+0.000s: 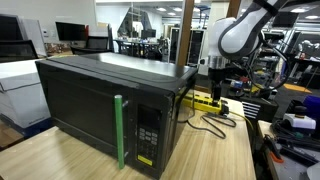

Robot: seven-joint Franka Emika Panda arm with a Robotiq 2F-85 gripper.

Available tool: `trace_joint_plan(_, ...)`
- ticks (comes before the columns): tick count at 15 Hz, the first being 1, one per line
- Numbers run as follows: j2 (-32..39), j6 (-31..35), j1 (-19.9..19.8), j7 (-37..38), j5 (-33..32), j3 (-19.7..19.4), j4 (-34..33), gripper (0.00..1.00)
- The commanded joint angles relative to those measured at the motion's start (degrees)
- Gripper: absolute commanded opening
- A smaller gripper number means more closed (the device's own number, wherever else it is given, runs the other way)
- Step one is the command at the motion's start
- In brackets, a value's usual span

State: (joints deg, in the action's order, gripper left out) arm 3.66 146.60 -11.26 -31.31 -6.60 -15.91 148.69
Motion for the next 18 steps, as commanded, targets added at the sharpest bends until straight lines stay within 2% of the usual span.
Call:
trace_joint_plan(1,3.6,1.8,-2.6,-3.9,2.6,1.1,-1.9,1.00)
trace_joint_plan(7,7.7,5.1,-5.3,-5.1,3.4,2.2,-1.9,1.00)
trace_joint_plan(12,10.1,10.2,-5.7,-7.6,-0.1,3.8,0.1,1.00)
trace_joint_plan(18,8.9,14.5,-5.6,-7.0,-3.4,4.2,2.9,1.00)
